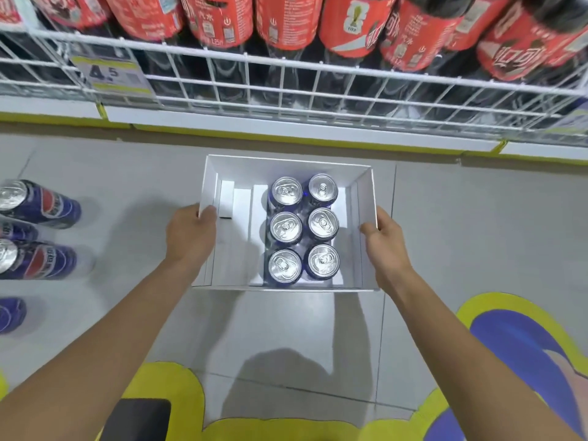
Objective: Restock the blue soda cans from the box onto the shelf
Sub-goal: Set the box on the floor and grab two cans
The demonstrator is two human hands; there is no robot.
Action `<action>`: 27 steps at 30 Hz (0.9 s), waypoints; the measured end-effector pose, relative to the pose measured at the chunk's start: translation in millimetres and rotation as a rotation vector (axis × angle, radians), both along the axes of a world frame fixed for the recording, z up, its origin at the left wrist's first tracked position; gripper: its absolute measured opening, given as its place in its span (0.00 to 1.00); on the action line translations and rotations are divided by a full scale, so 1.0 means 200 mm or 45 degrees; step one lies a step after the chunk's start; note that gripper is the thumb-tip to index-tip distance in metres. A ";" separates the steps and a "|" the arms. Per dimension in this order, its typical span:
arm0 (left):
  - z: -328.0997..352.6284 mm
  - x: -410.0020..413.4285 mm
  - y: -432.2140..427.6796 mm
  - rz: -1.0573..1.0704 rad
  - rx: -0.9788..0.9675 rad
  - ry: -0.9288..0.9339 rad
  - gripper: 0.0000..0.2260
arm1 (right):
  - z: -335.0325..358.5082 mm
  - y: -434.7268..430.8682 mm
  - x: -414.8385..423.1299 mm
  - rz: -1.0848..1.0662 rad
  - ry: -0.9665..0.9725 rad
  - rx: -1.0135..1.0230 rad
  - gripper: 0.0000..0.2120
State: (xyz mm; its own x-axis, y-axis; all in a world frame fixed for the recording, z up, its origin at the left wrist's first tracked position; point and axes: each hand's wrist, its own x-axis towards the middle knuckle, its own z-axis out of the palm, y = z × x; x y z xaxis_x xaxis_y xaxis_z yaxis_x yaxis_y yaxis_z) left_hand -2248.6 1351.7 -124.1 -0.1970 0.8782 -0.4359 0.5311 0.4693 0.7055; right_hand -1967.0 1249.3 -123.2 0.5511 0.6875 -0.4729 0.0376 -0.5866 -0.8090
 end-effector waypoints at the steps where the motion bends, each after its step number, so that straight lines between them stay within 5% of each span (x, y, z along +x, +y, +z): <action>1: -0.01 0.00 0.00 -0.043 0.010 0.037 0.17 | 0.00 0.00 0.00 0.012 -0.016 -0.006 0.21; 7: 0.03 0.00 0.02 -0.417 0.187 0.388 0.22 | 0.08 0.01 -0.01 0.177 -0.226 -0.086 0.19; 14: 0.12 0.02 -0.01 -1.003 0.972 1.006 0.22 | 0.19 0.00 -0.04 0.590 -0.827 -0.062 0.32; 17: 0.17 0.08 -0.06 -1.160 1.170 1.078 0.23 | 0.30 -0.01 -0.10 0.834 -1.123 0.013 0.33; 21: 0.21 0.19 -0.14 -1.326 0.881 1.020 0.31 | 0.35 0.01 -0.18 1.017 -1.267 -0.001 0.28; 27: 0.11 0.27 -0.18 -1.331 0.498 0.982 0.33 | 0.21 0.04 -0.19 0.995 -1.077 -0.277 0.24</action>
State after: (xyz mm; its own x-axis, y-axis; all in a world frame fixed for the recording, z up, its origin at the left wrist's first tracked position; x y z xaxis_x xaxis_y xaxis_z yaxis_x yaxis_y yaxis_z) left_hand -2193.7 1315.4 -102.5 0.5538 0.8062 -0.2080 0.8301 -0.5541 0.0624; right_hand -2005.9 1256.9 -81.7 0.2097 0.9281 -0.3076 0.9271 -0.2887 -0.2390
